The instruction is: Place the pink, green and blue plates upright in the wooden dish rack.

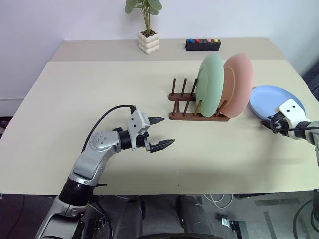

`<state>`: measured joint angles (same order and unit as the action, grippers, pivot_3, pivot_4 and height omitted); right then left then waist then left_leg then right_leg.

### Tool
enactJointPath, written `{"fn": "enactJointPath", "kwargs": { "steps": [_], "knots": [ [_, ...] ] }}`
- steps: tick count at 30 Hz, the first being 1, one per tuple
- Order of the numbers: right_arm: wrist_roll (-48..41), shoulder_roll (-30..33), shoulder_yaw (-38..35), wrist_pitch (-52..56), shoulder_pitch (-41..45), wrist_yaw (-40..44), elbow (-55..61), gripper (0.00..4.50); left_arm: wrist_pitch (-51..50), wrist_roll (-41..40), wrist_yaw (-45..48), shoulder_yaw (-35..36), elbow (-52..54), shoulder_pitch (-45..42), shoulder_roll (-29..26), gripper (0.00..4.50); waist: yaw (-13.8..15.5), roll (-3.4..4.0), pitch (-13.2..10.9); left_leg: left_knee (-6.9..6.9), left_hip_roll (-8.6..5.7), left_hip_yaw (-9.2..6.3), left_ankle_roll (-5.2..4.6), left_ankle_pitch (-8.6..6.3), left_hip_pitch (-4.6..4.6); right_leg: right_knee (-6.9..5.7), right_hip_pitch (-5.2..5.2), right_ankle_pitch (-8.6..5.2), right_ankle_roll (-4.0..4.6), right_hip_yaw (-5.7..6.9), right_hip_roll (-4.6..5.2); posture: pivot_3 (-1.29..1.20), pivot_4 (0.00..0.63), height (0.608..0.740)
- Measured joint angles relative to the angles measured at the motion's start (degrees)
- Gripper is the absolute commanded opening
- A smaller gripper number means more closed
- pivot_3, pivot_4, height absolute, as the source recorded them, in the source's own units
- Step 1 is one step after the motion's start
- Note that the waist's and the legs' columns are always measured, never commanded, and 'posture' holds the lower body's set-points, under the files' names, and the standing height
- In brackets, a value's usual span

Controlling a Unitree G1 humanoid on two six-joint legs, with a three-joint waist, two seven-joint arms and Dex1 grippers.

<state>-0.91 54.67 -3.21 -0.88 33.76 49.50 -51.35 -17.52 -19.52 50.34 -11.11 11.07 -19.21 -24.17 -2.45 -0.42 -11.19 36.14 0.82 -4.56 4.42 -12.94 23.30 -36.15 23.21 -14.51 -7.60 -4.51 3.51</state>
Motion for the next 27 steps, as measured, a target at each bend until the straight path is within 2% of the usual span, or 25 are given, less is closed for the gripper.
{"fn": "enactJointPath", "kwargs": {
  "steps": [5,10,13,17,19,22,27],
  "knots": [
    [0.21,0.05,-0.38,-2.56,-1.07,-2.66,0.93,0.06,-0.38,0.01,-0.07,0.14,0.05,0.00,-0.03,4.50,0.01,-0.04,0.00,0.00,0.00,-0.01,0.00,0.00,-0.01,0.00,-0.03,0.00,0.00,0.01,0.00,0.00,0.150,0.730],
    [3.00,0.46,-2.95,-9.39,-1.61,-15.44,5.77,0.06,-0.54,0.04,-0.26,0.19,0.04,-0.02,-0.02,4.50,-0.14,0.06,-0.02,-0.02,0.00,0.00,0.00,0.00,-0.01,-0.03,0.04,0.00,0.00,-0.01,0.00,0.00,0.150,0.730],
    [3.25,0.83,-5.85,-11.58,-0.88,-20.29,12.87,0.06,-0.51,0.06,-0.37,0.22,-0.03,-0.09,0.04,4.50,-0.18,0.07,-0.02,-0.04,0.01,0.00,0.00,0.00,-0.01,-0.06,0.05,0.01,-0.01,-0.01,-0.01,0.00,0.150,0.730],
    [0.87,0.67,-7.21,-11.25,3.47,-20.11,25.97,0.06,0.31,0.07,-0.81,1.20,-1.59,-1.22,0.38,4.50,-0.18,0.16,-0.07,-0.02,0.01,0.00,0.00,0.00,-0.01,-0.07,0.06,0.01,-0.02,-0.03,-0.01,0.00,0.150,0.730],
    [-2.29,-0.14,-7.10,-10.15,7.39,-18.13,34.27,0.06,0.93,-0.16,-1.62,3.24,-2.80,-2.17,0.69,4.50,-0.18,0.17,-0.07,-0.05,0.02,-0.01,0.00,0.00,-0.01,-0.08,0.08,0.01,-0.02,-0.02,-0.03,0.00,0.150,0.730],
    [-11.88,-4.08,-6.38,-3.81,12.60,-13.84,47.97,0.06,2.42,-0.97,-2.25,7.36,-4.55,-3.06,0.18,4.50,-0.08,0.11,-0.06,-0.06,0.04,-0.13,0.00,0.00,0.00,-0.08,0.05,0.01,-0.02,0.06,-0.05,0.00,0.150,0.730],
    [-28.07,-11.75,-2.58,9.99,13.69,-9.60,62.59,0.06,3.91,-0.98,-2.24,11.13,-6.79,-2.70,-2.70,4.50,0.43,0.08,-0.06,0.03,0.00,-0.18,0.00,0.00,0.08,-0.08,0.02,0.01,-0.01,0.12,0.02,0.00,0.150,0.730]
  ]
}}
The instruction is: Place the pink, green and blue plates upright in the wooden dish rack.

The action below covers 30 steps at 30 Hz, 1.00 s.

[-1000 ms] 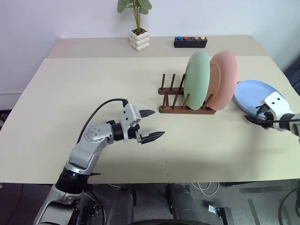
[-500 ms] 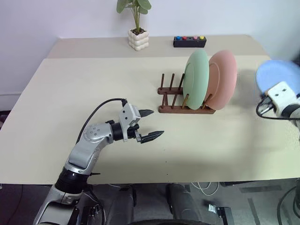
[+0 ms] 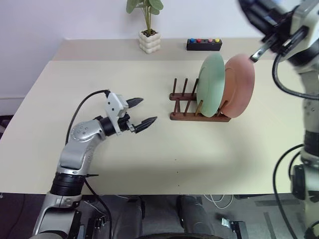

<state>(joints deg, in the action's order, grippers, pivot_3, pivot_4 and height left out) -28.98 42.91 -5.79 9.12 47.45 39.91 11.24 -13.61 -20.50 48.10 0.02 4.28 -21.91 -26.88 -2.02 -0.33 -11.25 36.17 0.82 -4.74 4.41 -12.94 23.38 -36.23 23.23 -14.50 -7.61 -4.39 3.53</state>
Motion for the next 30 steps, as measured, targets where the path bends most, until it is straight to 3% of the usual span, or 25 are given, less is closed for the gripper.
{"fn": "enactJointPath", "kwargs": {
  "steps": [3,7,10,19,30],
  "knots": [
    [-10.82,-3.33,0.11,8.39,1.22,-0.36,5.60,0.06,0.60,0.09,0.17,0.84,-0.37,1.38,-0.49,4.50,0.18,-0.01,0.00,-0.02,0.01,0.00,0.00,0.00,0.00,0.00,0.01,0.00,0.01,0.02,0.00,0.00,0.150,0.730],
    [-27.16,-10.40,-0.84,19.39,1.20,-7.16,10.78,0.06,0.63,0.07,0.08,0.78,-0.03,2.06,-0.30,4.50,0.03,-0.04,0.02,-0.02,0.04,-0.06,0.00,0.00,-0.01,-0.06,0.02,0.00,0.02,0.06,-0.03,0.00,0.150,0.730],
    [-32.37,-13.63,-0.82,24.90,-2.31,-13.55,10.99,0.06,0.62,0.07,-0.20,0.76,0.55,2.27,-0.12,4.50,0.12,-0.06,0.03,0.00,0.03,-0.05,0.00,0.00,0.00,-0.06,0.02,0.00,0.03,0.06,-0.02,0.00,0.150,0.730],
    [-41.49,-20.94,-4.03,30.87,-8.62,-28.90,9.68,0.06,0.57,0.07,-0.35,0.21,1.08,3.25,0.06,4.50,-0.33,-0.05,0.03,-0.05,0.04,-0.04,-0.01,0.00,0.01,-0.10,0.10,0.00,0.03,0.05,-0.05,0.00,0.150,0.730],
    [-44.21,-23.53,-4.05,34.37,-10.42,-38.82,8.30,0.06,0.58,0.07,-0.32,-0.53,1.06,2.79,0.15,4.50,-0.44,-0.05,0.03,-0.08,0.04,-0.04,-0.01,0.00,0.01,-0.09,0.11,-0.01,0.03,0.04,-0.06,0.00,0.150,0.730]
  ]
}}
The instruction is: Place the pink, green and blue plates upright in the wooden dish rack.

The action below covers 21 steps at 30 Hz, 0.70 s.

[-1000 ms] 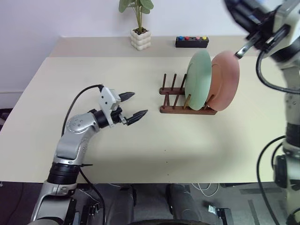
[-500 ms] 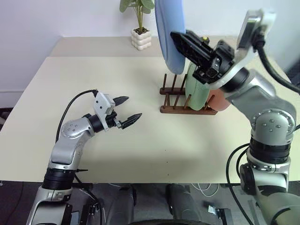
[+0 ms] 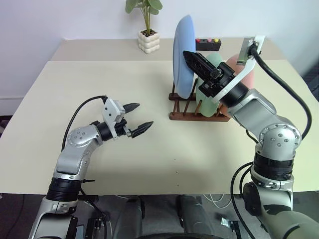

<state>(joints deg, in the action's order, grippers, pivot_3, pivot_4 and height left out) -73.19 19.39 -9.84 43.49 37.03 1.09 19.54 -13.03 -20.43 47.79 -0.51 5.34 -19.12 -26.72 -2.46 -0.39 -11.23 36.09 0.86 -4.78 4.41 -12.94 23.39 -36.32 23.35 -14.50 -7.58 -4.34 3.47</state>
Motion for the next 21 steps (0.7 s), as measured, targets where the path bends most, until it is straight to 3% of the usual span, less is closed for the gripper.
{"fn": "enactJointPath", "kwargs": {
  "steps": [19,21],
  "knots": [
    [-3.98,-0.40,-1.18,0.71,-0.67,-4.72,-3.12,0.06,0.02,0.00,-0.02,-0.33,0.00,0.00,0.00,4.50,-0.01,0.00,0.00,-0.03,0.00,0.00,0.00,0.00,0.01,0.02,0.01,-0.01,0.01,0.00,0.00,0.00,0.150,0.730],
    [-4.06,-0.40,-1.20,0.71,-0.90,-4.74,-3.19,0.68,0.02,0.00,-0.01,-0.34,0.00,0.00,0.00,4.50,-0.03,0.00,0.00,-0.03,0.00,0.00,0.00,0.00,0.01,0.02,0.02,-0.01,0.01,0.00,0.00,0.00,0.150,0.730]
  ]
}}
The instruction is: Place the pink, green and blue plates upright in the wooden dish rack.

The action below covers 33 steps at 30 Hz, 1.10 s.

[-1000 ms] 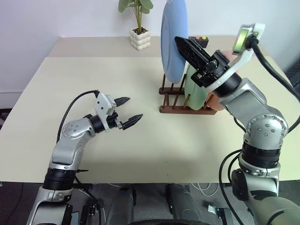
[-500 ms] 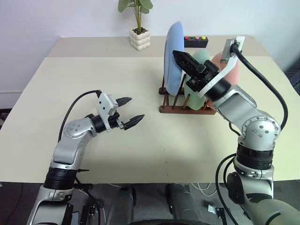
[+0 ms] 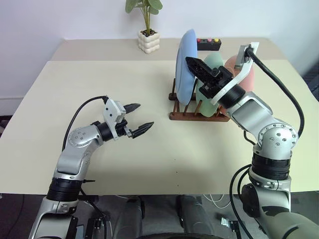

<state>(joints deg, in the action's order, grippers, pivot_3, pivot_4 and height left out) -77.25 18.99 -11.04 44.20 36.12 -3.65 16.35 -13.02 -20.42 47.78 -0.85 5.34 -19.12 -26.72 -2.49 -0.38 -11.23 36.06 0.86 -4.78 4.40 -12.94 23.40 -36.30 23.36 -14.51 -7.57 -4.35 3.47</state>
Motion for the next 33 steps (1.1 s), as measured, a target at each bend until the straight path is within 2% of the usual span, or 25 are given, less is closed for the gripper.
{"fn": "enactJointPath", "kwargs": {
  "steps": [1,5,16,21,33],
  "knots": [
    [-0.02,0.00,-0.04,0.00,0.00,-0.03,0.00,1.01,0.00,0.00,0.02,-0.01,0.00,0.00,0.00,4.50,0.00,0.00,0.00,0.00,0.00,0.00,0.00,0.00,0.00,0.00,0.00,0.00,0.00,0.00,0.00,0.00,0.150,0.730],
    [-0.01,0.00,-0.18,-0.01,-0.04,-0.27,-0.18,2.90,0.00,-0.01,0.07,-0.02,0.00,0.00,0.00,4.50,0.00,0.00,0.00,0.00,0.00,0.00,0.00,0.00,0.00,0.00,0.00,0.00,0.00,0.00,0.00,0.00,0.150,0.730],
    [1.22,0.26,-0.19,0.01,-0.08,0.09,-0.26,2.90,0.00,-0.01,-0.02,-0.03,0.00,0.00,0.00,4.50,0.00,0.00,0.00,-0.01,0.00,0.00,0.00,0.00,0.01,0.01,0.01,-0.08,0.14,0.00,0.00,0.00,0.150,0.730],
    [4.03,2.32,-0.13,0.43,-0.03,1.55,-0.36,2.90,-0.01,0.00,-0.17,-0.06,0.01,0.00,0.00,4.50,0.02,0.00,0.00,-0.01,0.00,0.01,0.00,0.00,0.01,0.02,0.01,-0.08,0.15,0.00,0.00,0.00,0.150,0.730],
    [11.28,5.81,0.39,0.49,2.07,9.43,-0.62,2.90,-0.03,0.00,-0.43,-0.50,0.02,0.00,0.02,4.50,0.01,0.01,-0.01,-0.02,0.00,0.01,0.00,0.00,0.03,0.05,0.02,-0.09,0.15,0.00,0.00,0.00,0.150,0.730]
  ]
}}
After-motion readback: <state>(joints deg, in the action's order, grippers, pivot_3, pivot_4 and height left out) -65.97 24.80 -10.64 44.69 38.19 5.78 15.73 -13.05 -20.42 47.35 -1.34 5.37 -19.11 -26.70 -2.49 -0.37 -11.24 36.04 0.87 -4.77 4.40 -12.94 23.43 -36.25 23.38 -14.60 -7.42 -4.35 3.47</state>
